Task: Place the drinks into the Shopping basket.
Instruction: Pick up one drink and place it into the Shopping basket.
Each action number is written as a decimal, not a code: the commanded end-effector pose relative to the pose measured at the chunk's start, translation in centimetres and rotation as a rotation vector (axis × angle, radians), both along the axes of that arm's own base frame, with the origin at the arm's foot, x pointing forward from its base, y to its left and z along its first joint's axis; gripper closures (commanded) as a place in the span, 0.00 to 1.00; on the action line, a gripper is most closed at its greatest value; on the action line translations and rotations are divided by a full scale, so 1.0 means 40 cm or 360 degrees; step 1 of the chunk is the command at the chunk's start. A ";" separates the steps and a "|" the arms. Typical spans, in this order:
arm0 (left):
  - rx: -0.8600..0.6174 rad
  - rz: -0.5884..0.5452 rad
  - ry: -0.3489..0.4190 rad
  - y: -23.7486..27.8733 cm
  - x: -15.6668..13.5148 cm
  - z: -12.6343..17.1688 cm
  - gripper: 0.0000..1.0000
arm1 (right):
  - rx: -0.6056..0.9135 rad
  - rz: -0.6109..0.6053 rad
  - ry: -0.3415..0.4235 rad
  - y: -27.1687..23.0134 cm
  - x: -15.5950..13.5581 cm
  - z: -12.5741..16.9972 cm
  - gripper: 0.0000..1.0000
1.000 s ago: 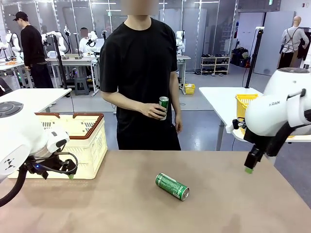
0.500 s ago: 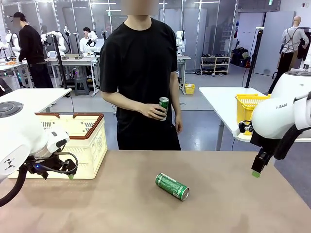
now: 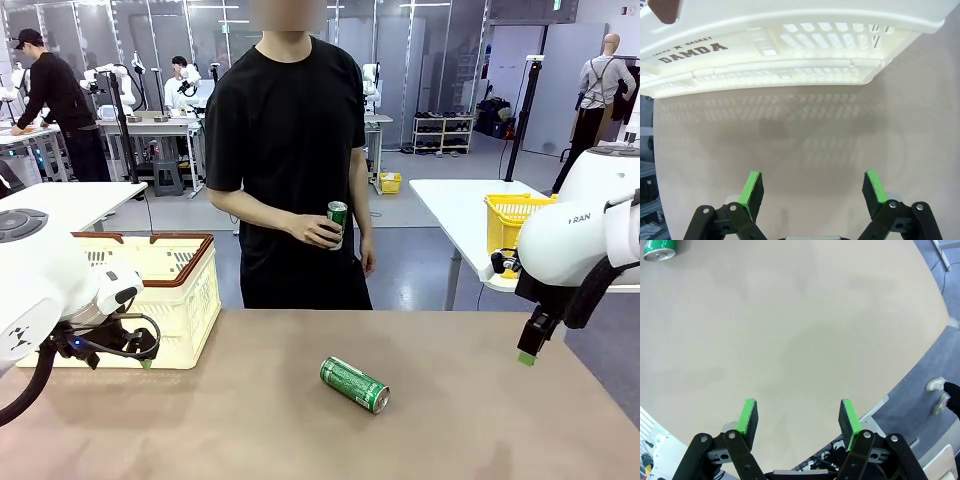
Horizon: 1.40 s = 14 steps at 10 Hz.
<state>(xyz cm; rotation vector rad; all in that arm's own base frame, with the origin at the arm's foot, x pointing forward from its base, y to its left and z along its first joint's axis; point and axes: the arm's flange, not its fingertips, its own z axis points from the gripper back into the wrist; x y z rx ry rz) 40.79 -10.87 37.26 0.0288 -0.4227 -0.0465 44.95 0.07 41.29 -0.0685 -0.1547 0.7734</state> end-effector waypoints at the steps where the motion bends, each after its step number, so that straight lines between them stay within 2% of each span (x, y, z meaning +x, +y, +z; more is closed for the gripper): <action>1: 0.0000 0.0000 0.0000 0.000 0.000 0.000 0.00 | 0.0000 0.0000 0.0001 0.000 0.000 0.001 0.19; 3: -0.0104 0.0051 0.0132 -0.062 -0.062 0.013 0.00 | 0.0000 0.0000 0.0001 0.000 0.000 0.001 0.19; 6: -0.0238 0.0153 0.0221 -0.216 -0.102 0.039 0.00 | 0.0000 0.0000 0.0001 0.000 0.000 0.001 0.19; 8: -0.0323 0.0169 0.0242 -0.373 -0.091 0.060 0.00 | 0.0000 0.0000 0.0001 0.000 0.000 0.001 0.19; 10: -0.0353 0.0247 0.0183 -0.522 -0.059 0.081 0.00 | 0.0000 0.0000 0.0001 0.000 0.000 0.001 0.19; 11: -0.0364 0.0228 0.0149 -0.588 -0.037 0.083 0.00 | 0.0000 0.0000 0.0001 0.000 0.000 0.001 0.19; 14: -0.0440 0.0236 0.0239 -0.733 0.029 0.039 0.00 | 0.0000 0.0000 0.0001 0.000 0.000 0.001 0.19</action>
